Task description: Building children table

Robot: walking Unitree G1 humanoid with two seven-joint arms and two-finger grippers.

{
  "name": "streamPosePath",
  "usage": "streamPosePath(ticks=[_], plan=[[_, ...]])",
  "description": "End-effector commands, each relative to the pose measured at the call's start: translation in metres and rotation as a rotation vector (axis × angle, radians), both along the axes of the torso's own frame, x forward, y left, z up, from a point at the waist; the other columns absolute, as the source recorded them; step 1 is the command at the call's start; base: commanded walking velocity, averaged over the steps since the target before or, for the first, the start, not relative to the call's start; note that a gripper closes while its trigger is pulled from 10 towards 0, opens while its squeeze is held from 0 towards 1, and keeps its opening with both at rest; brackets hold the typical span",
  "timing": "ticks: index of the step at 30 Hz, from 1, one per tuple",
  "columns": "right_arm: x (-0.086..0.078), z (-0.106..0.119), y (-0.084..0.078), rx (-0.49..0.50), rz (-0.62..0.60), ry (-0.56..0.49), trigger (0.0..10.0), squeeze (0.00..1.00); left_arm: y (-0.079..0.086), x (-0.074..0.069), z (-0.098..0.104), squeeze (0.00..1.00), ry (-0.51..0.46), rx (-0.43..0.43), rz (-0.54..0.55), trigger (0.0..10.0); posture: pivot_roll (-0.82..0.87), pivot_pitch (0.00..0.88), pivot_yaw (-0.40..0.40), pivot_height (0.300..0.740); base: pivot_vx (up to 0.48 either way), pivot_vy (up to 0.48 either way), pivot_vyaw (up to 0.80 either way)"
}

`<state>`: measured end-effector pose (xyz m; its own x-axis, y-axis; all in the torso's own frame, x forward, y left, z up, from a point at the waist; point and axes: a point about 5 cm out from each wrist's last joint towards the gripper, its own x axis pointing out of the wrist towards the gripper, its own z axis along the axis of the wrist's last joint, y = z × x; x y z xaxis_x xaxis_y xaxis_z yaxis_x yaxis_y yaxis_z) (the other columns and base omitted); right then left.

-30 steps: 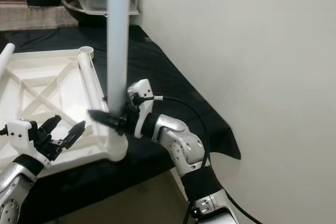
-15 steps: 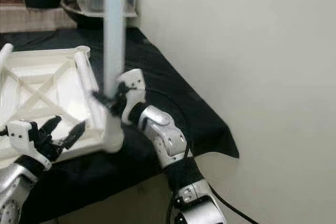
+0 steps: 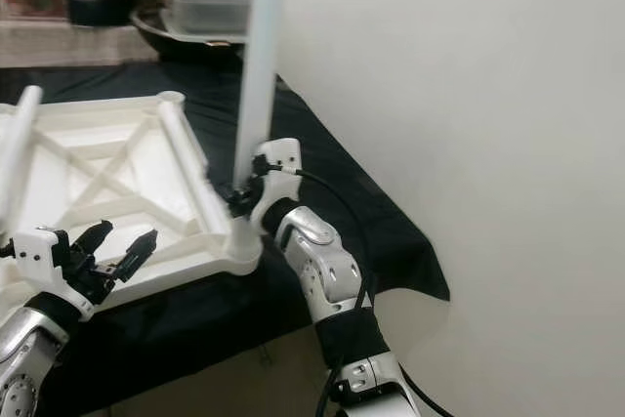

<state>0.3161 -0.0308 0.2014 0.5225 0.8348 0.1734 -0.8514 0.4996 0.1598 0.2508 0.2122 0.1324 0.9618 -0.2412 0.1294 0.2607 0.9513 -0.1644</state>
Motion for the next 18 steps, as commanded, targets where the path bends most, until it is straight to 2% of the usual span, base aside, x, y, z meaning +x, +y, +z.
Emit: streamPosePath(ticks=[1, 2, 3, 5, 6, 7, 8, 9, 11, 13, 14, 15, 16, 17, 18], plan=[[-0.012, 0.008, 0.011, 0.024, 0.142, -0.038, 10.0, 0.00, -0.001, 0.000, -0.002, 0.00, 0.006, -0.009, -0.004, 10.0, 0.14, 0.000, -0.136, 0.740, 0.000, 0.000, 0.00], [-0.024, 0.010, 0.013, 0.000, 0.269, -0.087, 10.0, 0.00, -0.001, 0.000, -0.002, 0.00, 0.006, -0.010, -0.002, 10.0, 0.14, 0.000, -0.138, 0.740, 0.000, 0.000, 0.00], [-0.030, 0.009, 0.013, -0.019, 0.318, -0.104, 10.0, 0.00, -0.001, 0.000, -0.002, 0.00, 0.005, -0.011, -0.002, 10.0, 0.14, 0.000, -0.138, 0.740, 0.000, 0.000, 0.00], [-0.032, 0.006, 0.015, -0.048, 0.341, -0.108, 10.0, 0.00, -0.001, 0.000, -0.002, 0.00, 0.005, -0.011, -0.002, 10.0, 0.15, 0.000, -0.143, 0.740, 0.000, 0.000, 0.00], [-0.032, 0.000, 0.017, -0.072, 0.343, -0.112, 4.9, 0.00, -0.001, 0.000, -0.002, 0.00, 0.004, -0.011, -0.001, 10.0, 0.15, 0.000, -0.144, 0.740, 0.000, 0.000, 0.00], [-0.029, -0.003, 0.018, -0.070, 0.309, -0.096, 4.9, 0.00, -0.001, 0.000, -0.002, 0.00, 0.004, -0.012, 0.000, 10.0, 0.15, 0.000, -0.144, 0.740, 0.000, 0.000, 0.00], [-0.027, -0.004, 0.019, -0.066, 0.285, -0.085, 0.0, 0.00, -0.001, 0.000, -0.002, 0.00, 0.004, -0.012, 0.000, 10.0, 0.15, 0.000, -0.144, 0.740, 0.000, 0.000, 0.00], [-0.020, -0.009, 0.019, -0.094, 0.213, -0.073, 0.0, 0.00, -0.001, 0.000, -0.002, 0.00, 0.003, -0.012, 0.001, 10.0, 0.15, 0.000, -0.145, 0.740, 0.000, 0.000, 0.00], [-0.016, -0.012, 0.019, -0.116, 0.165, -0.067, 0.0, 0.00, -0.001, 0.000, -0.002, 0.00, 0.003, -0.012, 0.001, 10.0, 0.15, 0.000, -0.145, 0.740, 0.000, 0.000, 0.00], [0.015, -0.019, 0.007, -0.108, -0.196, 0.096, 0.0, 0.00, -0.001, -0.001, -0.001, 0.00, 0.003, -0.012, 0.001, 10.0, 0.15, 0.000, -0.142, 0.740, 0.000, 0.000, 0.00], [0.015, -0.019, 0.007, -0.108, -0.196, 0.096, 0.0, 0.00, -0.001, -0.001, -0.001, 0.00, 0.003, -0.012, 0.001, 10.0, 0.15, 0.000, -0.142, 0.740, 0.000, 0.000, 0.00], [0.027, -0.024, -0.004, -0.106, -0.380, 0.170, 0.0, 0.00, -0.001, -0.002, -0.001, 0.00, 0.002, -0.013, 0.000, 10.0, 0.15, 0.000, -0.141, 0.740, 0.000, 0.000, 0.00], [0.027, -0.024, -0.004, -0.106, -0.380, 0.170, 0.0, 0.00, -0.001, -0.002, -0.001, 0.00, 0.002, -0.013, 0.000, 10.0, 0.15, 0.000, -0.141, 0.740, 0.000, 0.000, 0.00], [0.033, -0.028, -0.014, -0.115, -0.513, 0.217, 0.0, 0.00, -0.001, -0.002, -0.001, 0.00, 0.002, -0.013, -0.001, 10.0, 0.15, 0.000, -0.141, 0.740, 0.000, 0.000, 0.00], [0.038, -0.029, -0.031, -0.116, -0.690, 0.235, 0.0, 0.00, -0.001, -0.002, -0.001, 0.00, 0.002, -0.014, -0.002, 10.0, 0.15, 0.000, -0.140, 0.740, 0.000, 0.000, 0.00]])
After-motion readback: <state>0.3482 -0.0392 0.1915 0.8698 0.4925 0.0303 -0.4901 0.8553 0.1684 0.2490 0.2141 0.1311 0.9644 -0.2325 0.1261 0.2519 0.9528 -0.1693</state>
